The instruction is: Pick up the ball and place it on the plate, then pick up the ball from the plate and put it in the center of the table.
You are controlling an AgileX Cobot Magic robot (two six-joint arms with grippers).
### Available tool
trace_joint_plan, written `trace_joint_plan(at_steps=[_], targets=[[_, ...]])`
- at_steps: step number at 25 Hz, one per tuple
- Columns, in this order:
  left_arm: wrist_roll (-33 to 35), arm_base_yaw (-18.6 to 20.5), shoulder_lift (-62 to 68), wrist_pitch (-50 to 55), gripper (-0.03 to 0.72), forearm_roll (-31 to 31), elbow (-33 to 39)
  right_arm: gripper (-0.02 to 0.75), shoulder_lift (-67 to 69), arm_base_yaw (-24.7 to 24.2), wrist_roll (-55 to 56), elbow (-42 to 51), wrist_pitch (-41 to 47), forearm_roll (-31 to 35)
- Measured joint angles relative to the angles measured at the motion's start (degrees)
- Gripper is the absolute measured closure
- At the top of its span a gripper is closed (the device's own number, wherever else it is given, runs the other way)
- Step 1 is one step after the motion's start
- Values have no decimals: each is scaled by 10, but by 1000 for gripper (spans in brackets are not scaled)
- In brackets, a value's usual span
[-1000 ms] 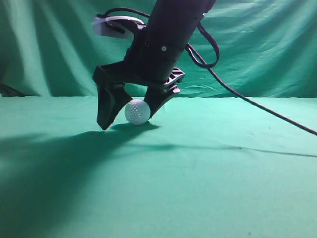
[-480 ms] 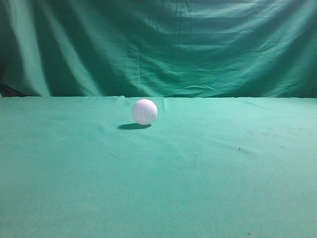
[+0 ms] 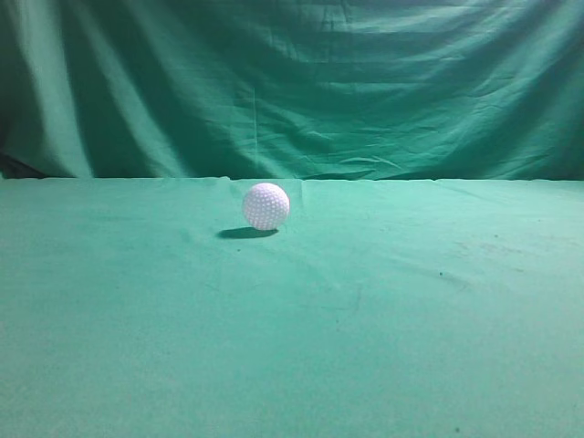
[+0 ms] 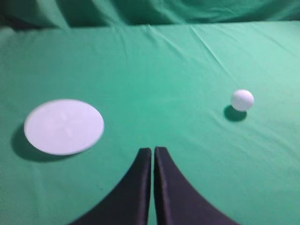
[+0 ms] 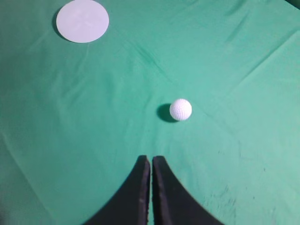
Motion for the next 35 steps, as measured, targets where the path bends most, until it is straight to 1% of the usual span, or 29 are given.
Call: trace_joint_plan(at_steps=[4,7,11,16,20,25,29,32,35], targets=[[0,-9,0,-41,688,-48,56,738,-101,0,2,119,-65,0],[0,-11,0,-72,688,-78,79,738,-173,0,13,190,-110,0],[0,-11,0,-84,688,-84,100,738,-258,0,19,281,-154,0],[0,-11,0,-83,688,-89,133,738,-324,0,23,365,-207,0],[0,-11,0,-83,688,-90,133,738,-336,0,24,400,-260,0],[0,-11,0,-83,688,-91,133,738,-336,0,28,404,-315,7],[0,-11,0,-83,688,-91,133,738,-336,0,29,404,-317,13],[0,-11,0,-83,688,-91,133,738,-336,0,16,404,-314,-14],[0,-11,0,-83,688,-91,133,738,-336,0,11,405,-313,-24]])
